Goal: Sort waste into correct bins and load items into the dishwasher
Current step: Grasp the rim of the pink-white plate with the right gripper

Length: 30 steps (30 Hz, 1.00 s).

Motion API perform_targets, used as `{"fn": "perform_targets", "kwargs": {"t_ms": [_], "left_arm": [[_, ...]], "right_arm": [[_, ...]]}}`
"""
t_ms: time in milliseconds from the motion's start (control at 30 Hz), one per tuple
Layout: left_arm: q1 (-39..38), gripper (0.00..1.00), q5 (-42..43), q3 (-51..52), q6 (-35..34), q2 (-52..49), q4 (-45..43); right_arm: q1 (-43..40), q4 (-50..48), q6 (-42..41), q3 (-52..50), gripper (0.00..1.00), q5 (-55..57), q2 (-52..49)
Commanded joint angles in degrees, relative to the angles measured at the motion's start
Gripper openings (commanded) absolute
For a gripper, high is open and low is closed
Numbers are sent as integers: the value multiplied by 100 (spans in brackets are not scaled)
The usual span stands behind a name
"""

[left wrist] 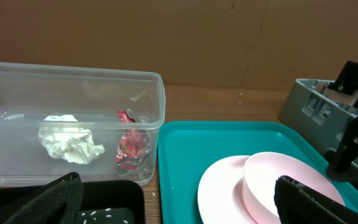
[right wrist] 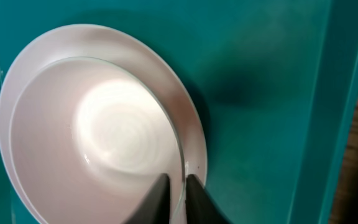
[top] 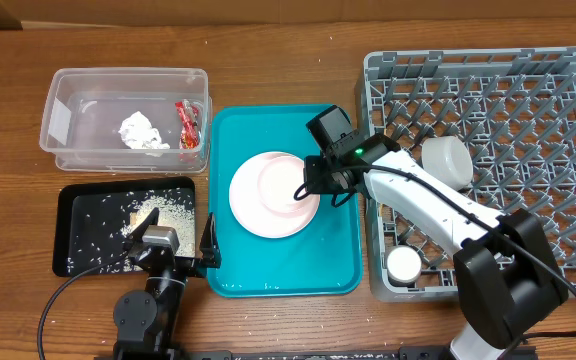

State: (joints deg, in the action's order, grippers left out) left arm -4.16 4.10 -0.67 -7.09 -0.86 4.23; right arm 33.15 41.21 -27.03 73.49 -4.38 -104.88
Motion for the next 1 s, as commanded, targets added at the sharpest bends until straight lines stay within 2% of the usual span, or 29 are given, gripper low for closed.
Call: {"fn": "perform_targets", "kwargs": {"t_ms": [0, 133, 167, 233, 267, 367, 433, 533, 667, 700, 967], "left_arm": [[-35, 100, 35, 39, 26, 61, -22], [-35, 100, 35, 39, 26, 61, -22], [-35, 100, 35, 39, 26, 61, -20], [-35, 100, 35, 39, 26, 59, -20], [-35, 100, 35, 39, 26, 61, -22], [-35, 100, 35, 39, 26, 61, -22], [-35, 100, 35, 39, 26, 61, -20], [-35, 100, 35, 39, 26, 61, -20], [-35, 100, 35, 39, 26, 61, -20], [-35, 100, 35, 39, 26, 61, -20], [-35, 100, 37, 39, 26, 61, -20]], "right_arm": [[4, -26, 46, 177, 4, 48, 17], [4, -28, 44, 186, 4, 85, 17], [4, -28, 46, 186, 8, 85, 17], [4, -15, 46, 181, 33, 85, 15], [17, -9, 44, 173, 39, 81, 7], [81, -28, 44, 98, 45, 83, -15], [127, -107, 44, 11, 44, 83, -74], [142, -293, 37, -118, 38, -33, -203], [140, -389, 24, -129, 8, -107, -350], [140, -404, 24, -125, 4, -107, -350], [13, -280, 26, 227, 4, -107, -114]]}}
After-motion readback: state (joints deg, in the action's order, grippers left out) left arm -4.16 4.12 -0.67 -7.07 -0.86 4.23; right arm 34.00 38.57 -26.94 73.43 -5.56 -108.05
